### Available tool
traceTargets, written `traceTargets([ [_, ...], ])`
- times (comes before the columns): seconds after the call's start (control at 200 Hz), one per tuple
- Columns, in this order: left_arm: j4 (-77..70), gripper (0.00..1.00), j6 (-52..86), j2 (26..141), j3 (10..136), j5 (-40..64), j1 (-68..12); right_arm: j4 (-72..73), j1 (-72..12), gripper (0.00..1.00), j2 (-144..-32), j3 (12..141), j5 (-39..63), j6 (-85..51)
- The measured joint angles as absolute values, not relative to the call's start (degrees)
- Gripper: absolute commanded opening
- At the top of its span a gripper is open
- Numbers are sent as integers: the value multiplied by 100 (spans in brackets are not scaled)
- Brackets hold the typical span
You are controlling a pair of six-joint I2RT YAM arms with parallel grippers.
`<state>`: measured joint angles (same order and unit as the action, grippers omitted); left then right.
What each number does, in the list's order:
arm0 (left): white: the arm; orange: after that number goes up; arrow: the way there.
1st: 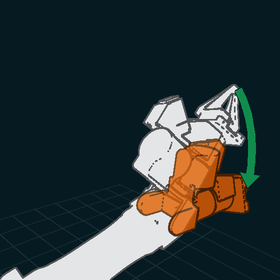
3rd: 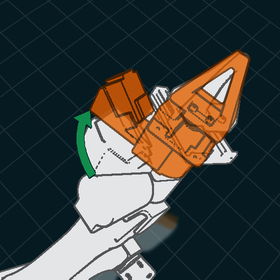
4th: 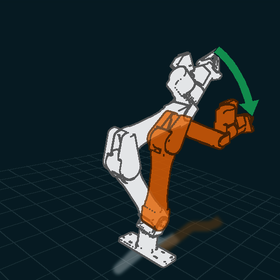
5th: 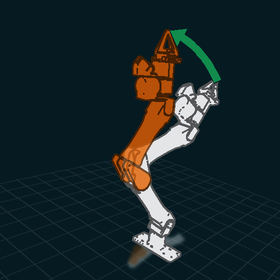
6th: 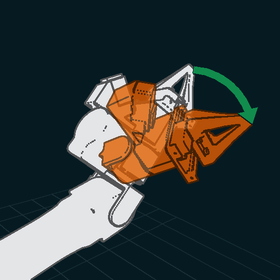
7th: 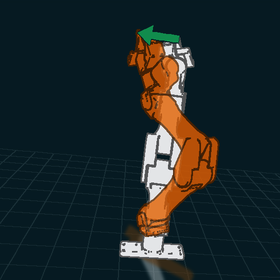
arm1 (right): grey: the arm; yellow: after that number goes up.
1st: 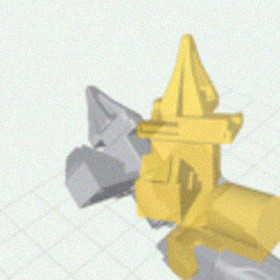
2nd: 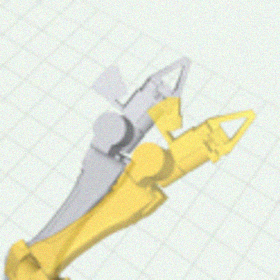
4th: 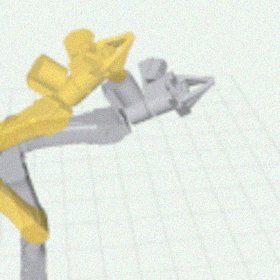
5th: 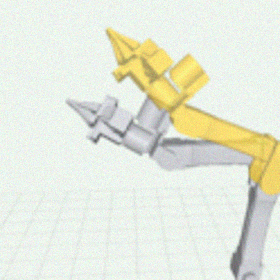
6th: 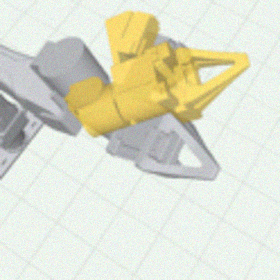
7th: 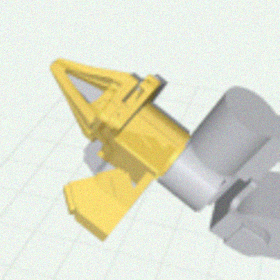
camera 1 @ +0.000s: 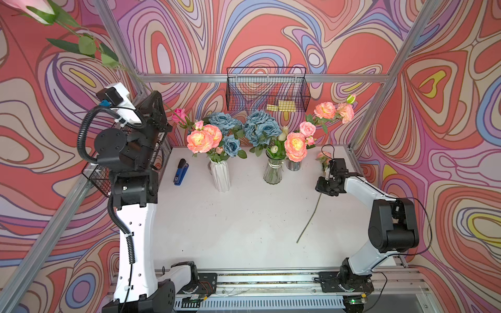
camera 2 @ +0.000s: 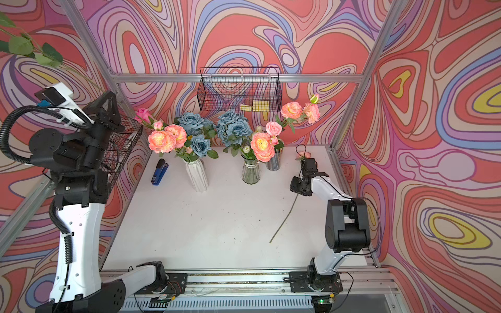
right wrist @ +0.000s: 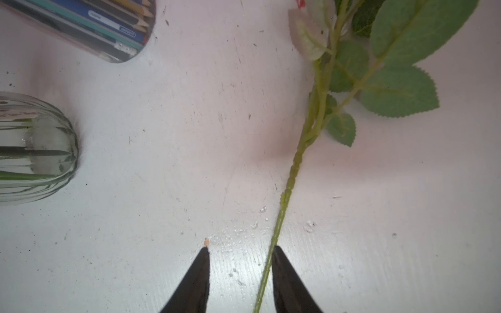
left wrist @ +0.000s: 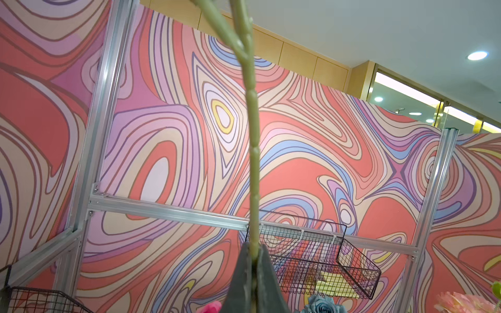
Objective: Pick out pink flowers from the vase
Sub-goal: Place the flower at the center of the board.
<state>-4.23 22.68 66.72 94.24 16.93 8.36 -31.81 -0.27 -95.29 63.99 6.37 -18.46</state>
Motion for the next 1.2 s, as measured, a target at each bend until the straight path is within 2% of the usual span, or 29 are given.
traceTargets([
  [0.27, 34, 0, 1765, 6676, 9898, 1551, 836, -3236, -27, 61, -9030, 6370, 545, -1811],
  [0.446, 434, 0, 1111, 6619, 10477, 1330, 836, -3208, -27, 64, -8715, 6272, 548, -1861],
  [0.671, 1002, 0, 572, 6202, 10569, 1232, 836, -2945, -27, 67, -8224, 6007, 797, -2084],
  [0.966, 1664, 0, 587, 5529, 9579, 1448, 836, -2567, -73, 71, -7566, 5996, 1109, -2517],
  [1.202, 1828, 0, 930, 5384, 8488, 2499, 836, -2596, -121, 74, -7074, 6018, 1197, -2574],
])
